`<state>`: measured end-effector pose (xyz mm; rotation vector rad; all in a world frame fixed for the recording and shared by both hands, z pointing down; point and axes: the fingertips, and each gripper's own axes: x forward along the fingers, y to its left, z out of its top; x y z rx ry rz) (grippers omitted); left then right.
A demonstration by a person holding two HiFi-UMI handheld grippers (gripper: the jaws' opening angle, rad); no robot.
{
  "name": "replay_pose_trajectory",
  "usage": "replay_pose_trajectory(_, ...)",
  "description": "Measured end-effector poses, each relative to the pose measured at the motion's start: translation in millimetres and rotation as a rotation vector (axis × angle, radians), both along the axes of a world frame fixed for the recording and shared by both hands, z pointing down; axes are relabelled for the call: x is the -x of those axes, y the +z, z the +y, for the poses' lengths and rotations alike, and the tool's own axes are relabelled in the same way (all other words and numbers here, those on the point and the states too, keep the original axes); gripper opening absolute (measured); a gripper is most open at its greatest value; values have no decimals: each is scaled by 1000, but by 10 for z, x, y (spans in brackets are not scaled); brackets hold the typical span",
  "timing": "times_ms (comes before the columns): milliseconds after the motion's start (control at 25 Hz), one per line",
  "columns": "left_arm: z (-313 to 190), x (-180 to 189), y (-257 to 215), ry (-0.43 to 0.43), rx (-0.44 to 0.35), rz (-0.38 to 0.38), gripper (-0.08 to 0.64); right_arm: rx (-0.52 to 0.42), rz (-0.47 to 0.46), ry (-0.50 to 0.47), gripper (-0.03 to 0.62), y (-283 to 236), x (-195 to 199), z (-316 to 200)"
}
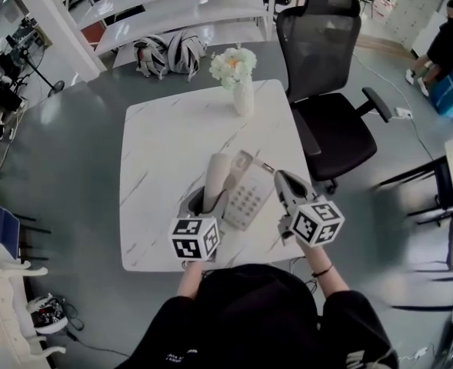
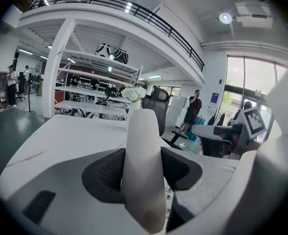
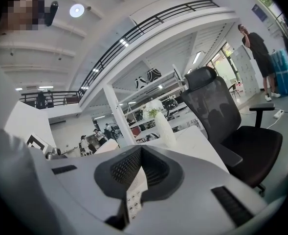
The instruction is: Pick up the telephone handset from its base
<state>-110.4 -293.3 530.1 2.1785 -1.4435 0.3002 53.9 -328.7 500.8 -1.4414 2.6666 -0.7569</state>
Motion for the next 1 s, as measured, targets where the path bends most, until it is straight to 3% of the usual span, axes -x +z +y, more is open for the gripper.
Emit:
replay_pose_trajectory(280,63,151,-269,-56,-56,59,210,-62,-11,-23,-9,-169,83,-21)
replay_pose_trajectory(1000,91,567,-871,-187,-203,81,210,-214,-54,-27,-9,-633,41,-227)
